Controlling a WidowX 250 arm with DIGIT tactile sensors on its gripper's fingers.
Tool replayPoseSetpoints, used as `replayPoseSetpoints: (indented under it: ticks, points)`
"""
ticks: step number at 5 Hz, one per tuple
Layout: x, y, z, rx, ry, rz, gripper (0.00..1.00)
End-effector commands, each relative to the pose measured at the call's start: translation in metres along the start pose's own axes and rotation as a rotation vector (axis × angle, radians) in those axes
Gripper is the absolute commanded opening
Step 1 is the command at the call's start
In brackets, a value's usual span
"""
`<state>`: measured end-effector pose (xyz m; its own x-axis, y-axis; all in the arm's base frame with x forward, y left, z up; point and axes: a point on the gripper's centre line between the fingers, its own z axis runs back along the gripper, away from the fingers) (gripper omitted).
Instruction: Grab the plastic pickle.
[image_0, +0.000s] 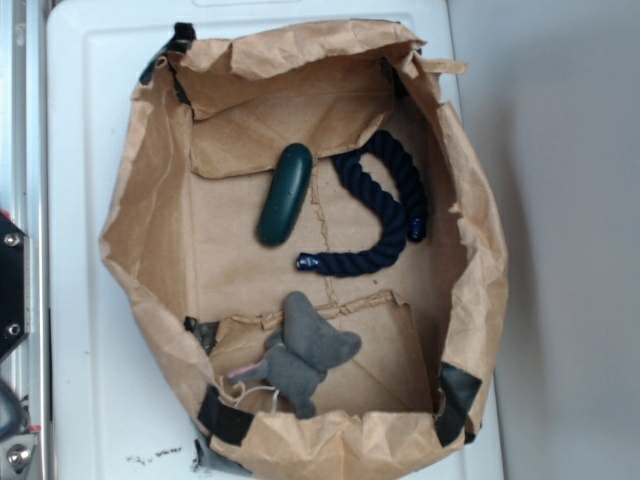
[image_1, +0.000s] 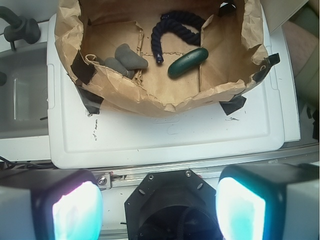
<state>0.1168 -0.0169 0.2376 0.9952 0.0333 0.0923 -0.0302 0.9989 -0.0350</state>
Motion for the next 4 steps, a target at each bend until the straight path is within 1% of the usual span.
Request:
replayPoseSetpoints:
  ticks: [1, 2, 3, 4]
  points:
    - [0.0, 0.0, 0.0, 0.0, 0.0, 0.0, 1.0]
    - [0.001, -0.018, -0.006, 0.017, 0.044, 0.054, 1.0]
    - [0.011, -0.029, -0.01, 0.026, 0.04, 0.088, 1.0]
    - [0.031, -0.034, -0.016, 0.038, 0.033, 0.144, 1.0]
